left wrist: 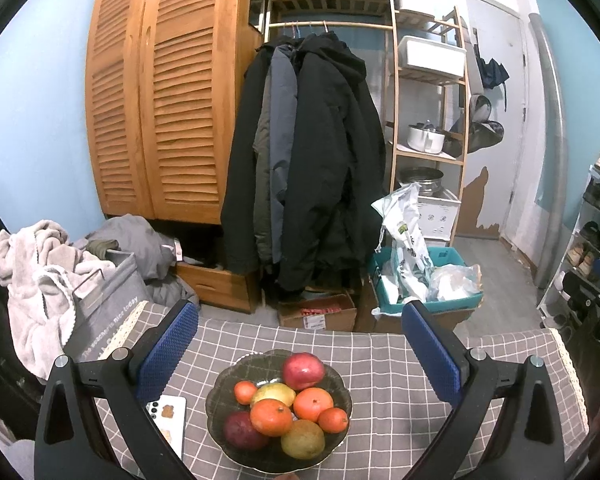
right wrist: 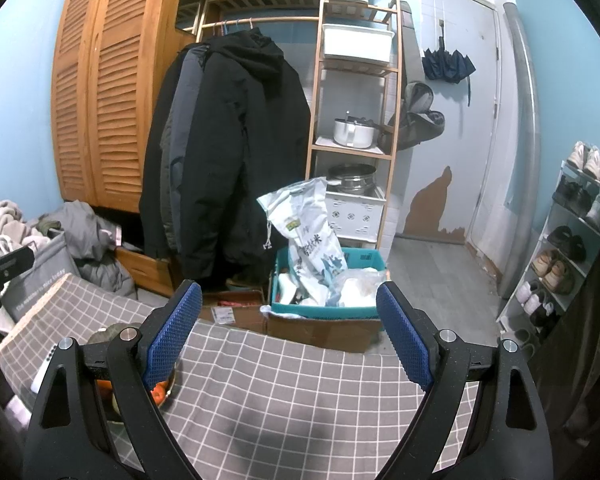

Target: Organize fruits

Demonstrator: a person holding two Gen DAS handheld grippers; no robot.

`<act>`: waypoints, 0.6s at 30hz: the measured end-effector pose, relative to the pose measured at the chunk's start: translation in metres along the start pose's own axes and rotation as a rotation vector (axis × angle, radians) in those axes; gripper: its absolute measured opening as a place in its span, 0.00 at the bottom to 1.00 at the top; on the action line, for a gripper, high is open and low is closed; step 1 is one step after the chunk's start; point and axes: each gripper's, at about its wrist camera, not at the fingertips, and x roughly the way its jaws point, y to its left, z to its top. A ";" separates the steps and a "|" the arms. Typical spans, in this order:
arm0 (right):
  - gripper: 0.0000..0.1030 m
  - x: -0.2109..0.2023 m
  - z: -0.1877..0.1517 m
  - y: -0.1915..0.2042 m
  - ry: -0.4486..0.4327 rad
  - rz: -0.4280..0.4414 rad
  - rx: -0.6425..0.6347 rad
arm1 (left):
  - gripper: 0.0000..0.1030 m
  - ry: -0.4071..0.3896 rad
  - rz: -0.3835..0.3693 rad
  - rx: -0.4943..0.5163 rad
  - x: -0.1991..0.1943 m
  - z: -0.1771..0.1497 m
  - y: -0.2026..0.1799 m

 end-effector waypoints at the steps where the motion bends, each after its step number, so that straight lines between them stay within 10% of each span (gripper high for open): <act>1: 0.85 0.000 0.000 0.000 0.000 0.000 -0.001 | 1.00 -0.001 0.005 0.000 0.000 0.000 0.000; 18: 0.85 0.000 0.001 -0.001 0.001 0.000 -0.001 | 1.00 -0.010 0.039 0.000 -0.003 0.003 -0.001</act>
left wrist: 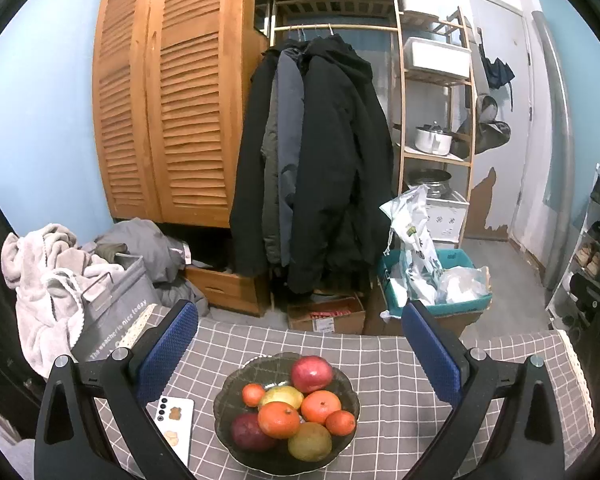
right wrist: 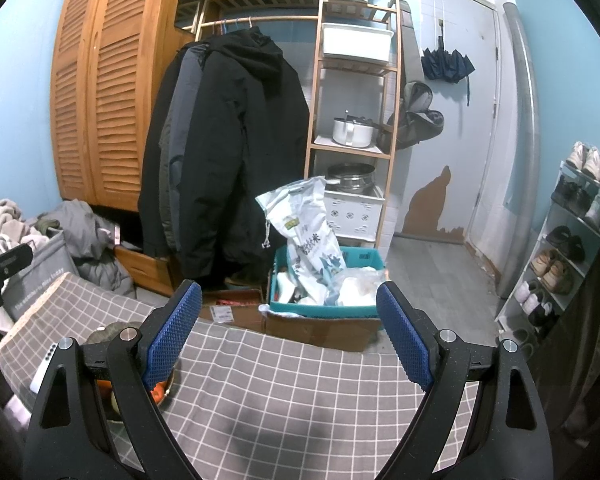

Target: Organize fruits

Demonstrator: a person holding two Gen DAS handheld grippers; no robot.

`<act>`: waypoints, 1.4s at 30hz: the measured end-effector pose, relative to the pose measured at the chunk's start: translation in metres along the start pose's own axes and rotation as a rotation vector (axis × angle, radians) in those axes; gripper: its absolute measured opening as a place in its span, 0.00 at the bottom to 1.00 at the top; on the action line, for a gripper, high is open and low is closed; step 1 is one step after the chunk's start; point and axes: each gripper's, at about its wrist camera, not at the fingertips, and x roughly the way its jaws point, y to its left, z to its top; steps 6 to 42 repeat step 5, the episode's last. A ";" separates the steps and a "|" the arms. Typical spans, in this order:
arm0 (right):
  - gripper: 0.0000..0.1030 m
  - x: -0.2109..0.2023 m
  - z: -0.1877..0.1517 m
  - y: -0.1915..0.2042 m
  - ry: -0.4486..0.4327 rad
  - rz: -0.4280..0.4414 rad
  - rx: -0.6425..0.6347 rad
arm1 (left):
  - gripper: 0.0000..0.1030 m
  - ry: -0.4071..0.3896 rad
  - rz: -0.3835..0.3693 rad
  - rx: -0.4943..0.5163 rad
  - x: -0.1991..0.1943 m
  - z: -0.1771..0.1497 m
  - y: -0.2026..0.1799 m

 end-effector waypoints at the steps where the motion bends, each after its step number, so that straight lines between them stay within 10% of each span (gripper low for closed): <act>1: 0.85 0.000 0.000 0.000 0.000 0.001 0.001 | 1.00 0.002 0.002 -0.003 0.001 0.000 0.001; 42: 0.85 0.000 0.000 0.000 -0.001 0.001 -0.001 | 1.00 0.001 0.004 -0.002 0.001 0.000 0.001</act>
